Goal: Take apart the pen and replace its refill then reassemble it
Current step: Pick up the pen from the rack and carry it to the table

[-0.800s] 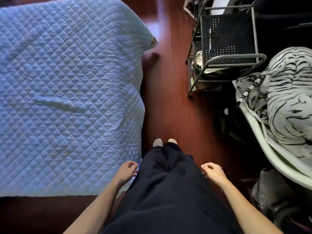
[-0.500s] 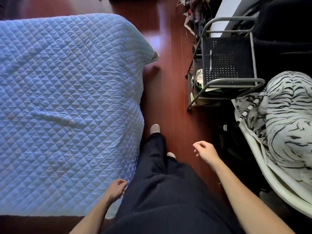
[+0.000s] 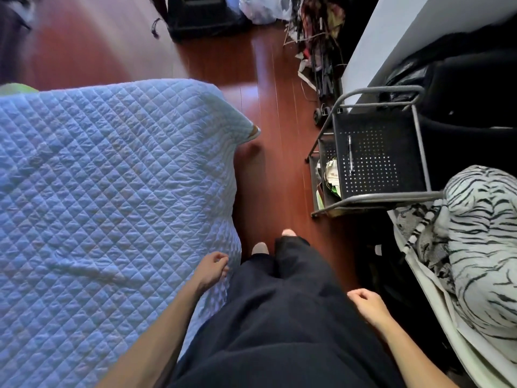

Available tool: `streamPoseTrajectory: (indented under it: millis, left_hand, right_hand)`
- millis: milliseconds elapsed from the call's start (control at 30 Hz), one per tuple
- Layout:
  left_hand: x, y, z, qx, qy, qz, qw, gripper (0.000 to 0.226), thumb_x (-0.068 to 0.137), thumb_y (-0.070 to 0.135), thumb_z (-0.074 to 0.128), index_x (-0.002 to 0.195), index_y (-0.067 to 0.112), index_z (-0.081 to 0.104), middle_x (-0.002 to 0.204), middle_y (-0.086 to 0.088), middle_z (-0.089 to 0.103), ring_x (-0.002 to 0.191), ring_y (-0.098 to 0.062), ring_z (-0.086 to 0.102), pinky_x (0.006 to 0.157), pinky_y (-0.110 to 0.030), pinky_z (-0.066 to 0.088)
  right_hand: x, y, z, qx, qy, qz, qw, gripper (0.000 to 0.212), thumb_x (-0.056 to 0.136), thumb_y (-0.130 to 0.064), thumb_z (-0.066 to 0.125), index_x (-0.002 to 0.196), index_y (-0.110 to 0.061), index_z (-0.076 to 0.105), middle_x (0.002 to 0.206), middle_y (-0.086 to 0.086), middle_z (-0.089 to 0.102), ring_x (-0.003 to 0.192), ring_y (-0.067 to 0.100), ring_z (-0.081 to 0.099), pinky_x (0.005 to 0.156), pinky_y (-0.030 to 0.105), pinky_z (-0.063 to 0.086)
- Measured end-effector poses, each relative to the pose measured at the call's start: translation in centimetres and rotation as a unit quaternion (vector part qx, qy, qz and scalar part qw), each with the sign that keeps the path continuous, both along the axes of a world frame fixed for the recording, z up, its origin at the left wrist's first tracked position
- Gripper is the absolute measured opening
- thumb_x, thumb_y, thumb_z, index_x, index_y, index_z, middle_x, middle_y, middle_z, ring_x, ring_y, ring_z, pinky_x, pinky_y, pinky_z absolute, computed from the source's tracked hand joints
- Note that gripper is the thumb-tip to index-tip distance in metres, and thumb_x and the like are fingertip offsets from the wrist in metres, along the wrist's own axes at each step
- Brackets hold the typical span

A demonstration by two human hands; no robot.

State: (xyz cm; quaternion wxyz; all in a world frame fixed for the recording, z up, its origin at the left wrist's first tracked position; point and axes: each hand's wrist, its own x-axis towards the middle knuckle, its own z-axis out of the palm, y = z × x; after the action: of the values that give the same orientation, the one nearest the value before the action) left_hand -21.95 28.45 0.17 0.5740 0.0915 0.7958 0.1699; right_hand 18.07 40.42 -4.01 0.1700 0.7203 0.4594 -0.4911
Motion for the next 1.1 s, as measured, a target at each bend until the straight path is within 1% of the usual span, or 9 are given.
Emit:
streamPoseTrajectory:
  millis: [100,200,300,500,600,700,900,1000,1100]
  left_hand:
    - [-2.0,6.8,-0.1,0.041,0.011,0.001,0.999,0.015,0.108,0.01,0.046,0.108,0.006,0.061,0.078,-0.007,0.061,0.06,-0.012,0.056,0.046,-0.009,0.045]
    - [-3.1,11.6,-0.4,0.047,0.015,-0.007,0.999,0.02,0.108,0.01,0.047,0.116,0.0,0.062,0.08,-0.008,0.062,0.06,-0.013,0.057,0.053,-0.016,0.047]
    - [-3.8,14.8,-0.4,0.015,0.01,-0.014,1.0,0.023,0.107,0.008,0.046,0.12,-0.007,0.06,0.08,-0.01,0.061,0.06,-0.016,0.054,0.055,-0.022,0.045]
    - [-5.2,17.5,0.1,-0.057,0.04,-0.056,0.996,0.024,0.103,0.013,0.051,0.114,0.0,0.068,0.092,-0.011,0.066,0.077,-0.023,0.057,0.068,-0.03,0.043]
    - [-6.4,18.2,0.7,-0.092,0.025,-0.064,0.993,0.025,0.104,0.009,0.049,0.114,-0.005,0.066,0.082,-0.012,0.062,0.066,-0.023,0.052,0.058,-0.028,0.041]
    - [-7.7,20.0,1.2,-0.11,0.018,-0.067,0.991,0.02,0.107,0.008,0.046,0.111,-0.003,0.062,0.074,-0.01,0.057,0.058,-0.018,0.049,0.049,-0.02,0.04]
    - [-9.9,25.0,0.4,-0.101,0.015,-0.105,0.989,0.023,0.106,0.009,0.047,0.117,-0.003,0.063,0.075,-0.01,0.061,0.058,-0.017,0.054,0.055,-0.025,0.043]
    - [-10.6,27.6,-0.4,-0.088,0.01,-0.137,0.987,0.021,0.107,0.008,0.047,0.113,-0.002,0.064,0.073,-0.006,0.058,0.058,-0.015,0.052,0.05,-0.019,0.044]
    - [-11.1,30.1,-1.5,-0.079,0.007,-0.177,0.981,0.021,0.107,0.012,0.047,0.112,0.002,0.065,0.081,-0.008,0.063,0.063,-0.016,0.055,0.055,-0.022,0.043]
  right_hand:
    - [-0.2,2.7,-0.7,-0.016,-0.031,-0.012,0.999,0.018,0.102,-0.015,0.068,0.092,-0.008,0.08,0.064,0.004,0.069,0.046,0.013,0.054,0.046,0.026,0.035]
    - [-1.9,7.2,-1.3,-0.021,-0.018,-0.023,0.999,0.018,0.103,-0.012,0.067,0.091,-0.008,0.079,0.063,0.004,0.067,0.045,0.013,0.054,0.043,0.024,0.036]
    - [-4.7,13.0,-2.0,-0.015,0.011,-0.02,1.0,0.017,0.102,-0.009,0.066,0.093,-0.003,0.079,0.071,0.009,0.07,0.057,0.017,0.058,0.055,0.028,0.043]
    - [-12.0,23.8,-1.5,0.029,0.087,-0.037,0.995,0.014,0.105,-0.012,0.064,0.094,-0.012,0.073,0.078,0.007,0.07,0.059,0.013,0.06,0.051,0.02,0.042]
    - [-14.7,27.0,-1.1,0.043,0.115,-0.056,0.991,0.016,0.104,-0.016,0.063,0.091,-0.015,0.072,0.076,0.003,0.07,0.059,0.012,0.061,0.046,0.012,0.042]
    - [-16.4,28.5,-0.9,0.043,0.126,-0.072,0.989,0.017,0.102,-0.02,0.064,0.089,-0.019,0.075,0.076,0.0,0.073,0.06,0.01,0.063,0.053,0.018,0.043]
    - [-16.6,30.6,-1.6,0.055,0.092,-0.147,0.983,0.018,0.1,-0.013,0.064,0.086,-0.018,0.074,0.083,0.007,0.073,0.065,0.016,0.063,0.075,0.034,0.055]
    - [-16.4,32.5,-2.6,0.063,0.062,-0.174,0.981,0.02,0.099,-0.016,0.064,0.081,-0.023,0.071,0.088,0.009,0.075,0.085,0.028,0.069,0.085,0.043,0.057]
    - [-16.0,34.7,-4.0,0.088,0.039,-0.193,0.976,0.013,0.098,-0.019,0.066,0.099,-0.015,0.078,0.107,0.012,0.08,0.107,0.034,0.073,0.099,0.047,0.057]
